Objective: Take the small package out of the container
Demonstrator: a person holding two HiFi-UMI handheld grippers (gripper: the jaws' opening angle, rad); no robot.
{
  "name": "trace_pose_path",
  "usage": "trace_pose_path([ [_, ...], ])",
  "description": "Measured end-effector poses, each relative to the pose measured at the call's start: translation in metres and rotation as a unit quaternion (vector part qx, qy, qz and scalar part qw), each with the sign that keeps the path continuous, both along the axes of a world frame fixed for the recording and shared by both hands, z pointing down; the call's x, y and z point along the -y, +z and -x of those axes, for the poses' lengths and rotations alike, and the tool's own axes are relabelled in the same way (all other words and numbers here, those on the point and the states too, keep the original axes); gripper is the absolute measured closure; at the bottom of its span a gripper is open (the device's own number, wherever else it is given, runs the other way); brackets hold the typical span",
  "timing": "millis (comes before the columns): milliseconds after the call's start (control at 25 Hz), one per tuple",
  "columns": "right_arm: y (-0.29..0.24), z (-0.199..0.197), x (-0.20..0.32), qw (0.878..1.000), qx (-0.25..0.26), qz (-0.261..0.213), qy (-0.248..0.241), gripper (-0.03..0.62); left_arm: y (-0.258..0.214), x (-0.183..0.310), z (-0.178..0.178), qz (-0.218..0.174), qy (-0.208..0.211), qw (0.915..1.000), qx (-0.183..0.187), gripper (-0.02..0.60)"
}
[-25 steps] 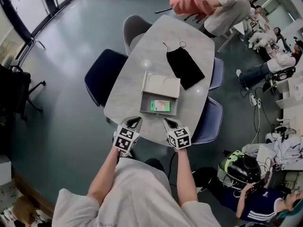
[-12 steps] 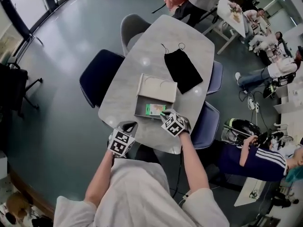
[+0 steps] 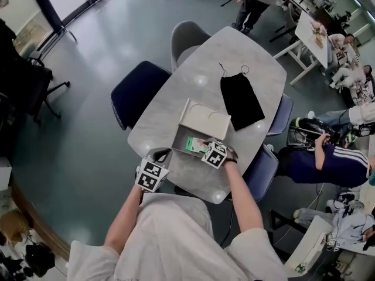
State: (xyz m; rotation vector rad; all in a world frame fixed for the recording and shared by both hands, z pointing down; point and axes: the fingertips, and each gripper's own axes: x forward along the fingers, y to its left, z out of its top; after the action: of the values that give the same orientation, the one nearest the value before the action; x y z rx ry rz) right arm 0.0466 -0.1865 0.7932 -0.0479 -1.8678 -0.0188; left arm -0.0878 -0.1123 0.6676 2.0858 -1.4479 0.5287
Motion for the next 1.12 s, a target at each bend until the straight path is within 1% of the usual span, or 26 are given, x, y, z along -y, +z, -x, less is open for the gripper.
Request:
trace_pose_path([
  [80, 0.005, 0.002, -0.001, 1.000, -0.003, 0.001, -0.011, 0.416, -0.004, 0.006, 0.007, -0.006, -0.014, 0.9999, 0.005, 0.528],
  [120, 0.008, 0.003, 0.000, 1.000, -0.005, 0.000, -0.014, 0.391, -0.006, 0.008, 0.011, -0.009, -0.022, 0.9997, 0.005, 0.528],
  [240, 0.017, 0.003, 0.004, 1.000, -0.017, -0.006, -0.020, 0.330, -0.011, 0.013, 0.016, -0.013, -0.045, 0.9989, -0.004, 0.528],
  [320, 0.024, 0.003, 0.005, 0.999, -0.027, -0.015, -0.026, 0.304, -0.013, 0.012, 0.018, -0.011, -0.058, 0.9982, -0.010, 0.528],
  [400, 0.033, 0.002, 0.007, 0.998, -0.041, -0.025, -0.033, 0.292, -0.013, 0.011, 0.024, -0.012, -0.071, 0.9973, -0.010, 0.528],
  [480, 0.040, 0.000, 0.009, 0.997, -0.057, -0.033, -0.042, 0.257, -0.011, 0.007, 0.029, -0.010, -0.083, 0.9965, -0.008, 0.528],
  [640, 0.045, 0.001, 0.008, 0.995, -0.072, -0.023, -0.060, 0.256, -0.006, -0.003, 0.036, 0.001, -0.100, 0.9950, -0.008, 0.528],
  [800, 0.054, 0.007, 0.010, 0.993, -0.078, -0.046, -0.081, 0.260, -0.002, -0.009, 0.045, 0.006, -0.119, 0.9929, -0.008, 0.528],
  [880, 0.057, 0.009, 0.011, 0.992, -0.085, -0.049, -0.085, 0.261, 0.000, -0.012, 0.049, 0.008, -0.128, 0.9917, -0.008, 0.528],
  [1120, 0.059, 0.008, 0.007, 0.989, -0.104, -0.041, -0.094, 0.273, 0.005, -0.025, 0.059, 0.019, -0.148, 0.9887, -0.004, 0.528],
])
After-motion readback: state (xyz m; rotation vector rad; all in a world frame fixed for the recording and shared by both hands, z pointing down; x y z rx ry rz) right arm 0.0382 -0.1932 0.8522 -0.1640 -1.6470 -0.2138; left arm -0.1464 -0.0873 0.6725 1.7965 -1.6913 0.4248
